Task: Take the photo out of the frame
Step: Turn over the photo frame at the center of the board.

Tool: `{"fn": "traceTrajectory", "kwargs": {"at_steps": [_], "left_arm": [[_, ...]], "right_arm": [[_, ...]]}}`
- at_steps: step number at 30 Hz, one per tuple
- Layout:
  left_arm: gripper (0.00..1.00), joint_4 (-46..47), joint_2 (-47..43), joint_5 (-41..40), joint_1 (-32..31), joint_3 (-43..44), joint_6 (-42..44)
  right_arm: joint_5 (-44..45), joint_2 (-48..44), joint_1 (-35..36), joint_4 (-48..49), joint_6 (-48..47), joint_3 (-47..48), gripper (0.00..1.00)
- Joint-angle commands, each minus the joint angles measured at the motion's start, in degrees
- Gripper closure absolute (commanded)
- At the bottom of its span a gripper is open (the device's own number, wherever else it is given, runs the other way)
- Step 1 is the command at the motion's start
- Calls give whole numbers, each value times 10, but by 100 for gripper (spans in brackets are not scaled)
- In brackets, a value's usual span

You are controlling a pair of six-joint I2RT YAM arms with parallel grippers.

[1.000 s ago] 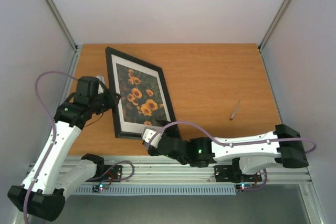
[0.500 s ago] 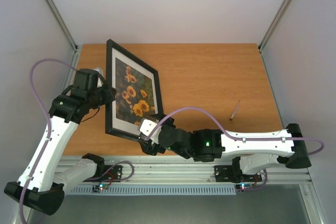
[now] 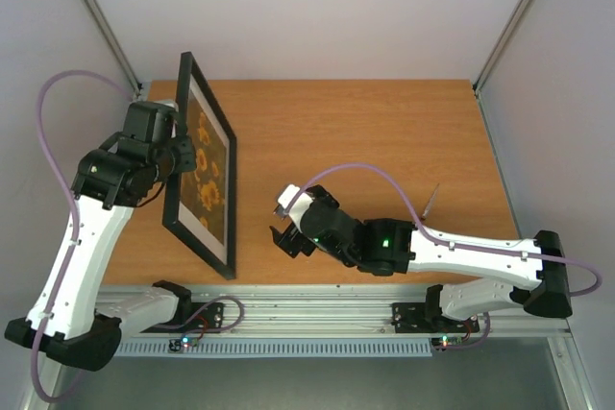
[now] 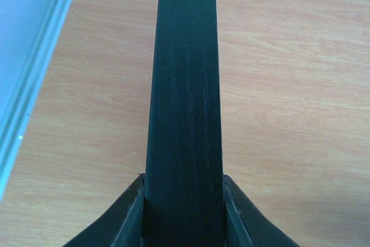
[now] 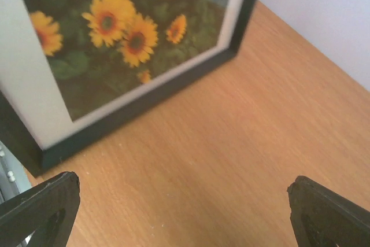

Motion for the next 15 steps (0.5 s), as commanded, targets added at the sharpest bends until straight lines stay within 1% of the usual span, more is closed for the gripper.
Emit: {"fn": "traceTrajectory", "kwargs": {"at_steps": [1,6,9,15], "left_arm": [[99,93,-2,-42,-3,57,33],[100,124,0,-31,-35,22,12],[99,142,4,-29,-60,-2,-2],[100,151,31,-70,-107,-10,-18]], "right_arm": [[-31,-23,-19,-2,46,-14,1],[-61,6,-19,16,39,-4,2],[-63,10,-20,37,42,-6,2],[-60,0,-20,63,60,-22,2]]}}
